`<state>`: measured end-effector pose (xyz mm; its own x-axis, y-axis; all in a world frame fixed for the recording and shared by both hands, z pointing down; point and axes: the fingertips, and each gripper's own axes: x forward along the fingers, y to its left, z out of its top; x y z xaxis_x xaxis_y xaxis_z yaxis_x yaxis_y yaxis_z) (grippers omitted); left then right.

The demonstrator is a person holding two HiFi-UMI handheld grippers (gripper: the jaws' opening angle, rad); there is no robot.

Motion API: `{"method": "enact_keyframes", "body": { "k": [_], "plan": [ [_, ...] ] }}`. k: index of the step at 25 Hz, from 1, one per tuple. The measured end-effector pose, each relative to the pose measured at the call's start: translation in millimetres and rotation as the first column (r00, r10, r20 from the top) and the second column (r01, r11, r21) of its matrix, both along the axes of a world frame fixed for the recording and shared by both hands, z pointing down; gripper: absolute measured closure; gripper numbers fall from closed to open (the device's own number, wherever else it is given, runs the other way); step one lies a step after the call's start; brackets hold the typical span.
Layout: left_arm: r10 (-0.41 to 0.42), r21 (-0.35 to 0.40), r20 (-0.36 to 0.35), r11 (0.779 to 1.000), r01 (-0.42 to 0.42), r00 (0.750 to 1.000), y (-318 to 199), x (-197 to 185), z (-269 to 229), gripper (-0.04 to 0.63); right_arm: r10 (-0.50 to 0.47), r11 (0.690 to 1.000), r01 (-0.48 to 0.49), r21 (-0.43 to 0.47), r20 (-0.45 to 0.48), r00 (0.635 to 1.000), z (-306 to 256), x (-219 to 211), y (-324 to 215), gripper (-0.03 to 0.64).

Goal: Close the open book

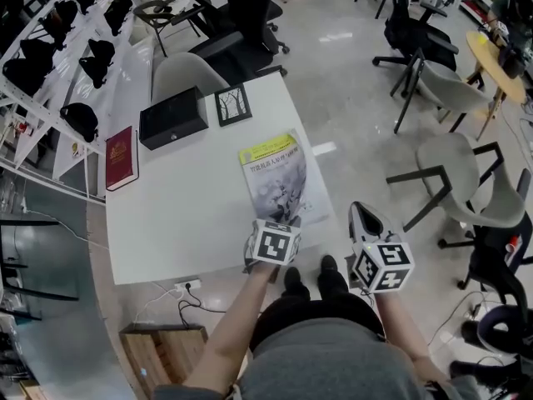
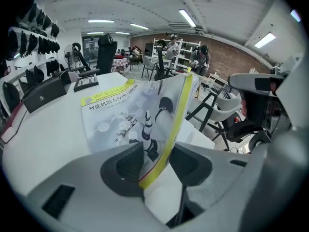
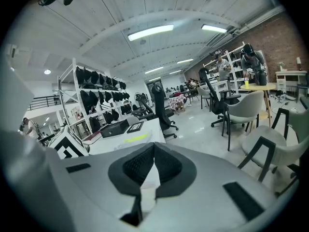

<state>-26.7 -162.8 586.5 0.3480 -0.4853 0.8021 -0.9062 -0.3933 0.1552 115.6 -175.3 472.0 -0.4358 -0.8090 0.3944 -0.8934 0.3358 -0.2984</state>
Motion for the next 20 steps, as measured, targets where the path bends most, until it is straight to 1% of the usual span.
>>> {"method": "enact_keyframes", "body": {
  "k": [6,10,15,20],
  "plan": [
    [0.025,0.001,-0.001,1.000,-0.025,1.000,2.0,3.2,-1.5,0.422,0.009,1.000,-0.009,-0.003,0.000,1.000,0.4,3.5,0.7,0.614],
    [0.042,0.015,-0.015,0.999,-0.042,0.999,1.5,5.3,-0.7,0.401,0.010,1.000,-0.010,-0.002,0.003,1.000,0.7,4.6,1.5,0.614],
    [0.057,-0.010,-0.047,0.998,-0.058,0.997,5.2,7.7,-3.8,0.370,0.011,1.000,-0.011,-0.003,0.002,1.000,-0.2,5.6,2.3,0.612],
    [0.055,-0.013,-0.085,0.998,-0.056,0.995,5.2,9.1,-3.9,0.364,0.008,1.000,-0.008,-0.005,0.002,1.000,2.4,6.7,2.6,0.614]
  ]
}}
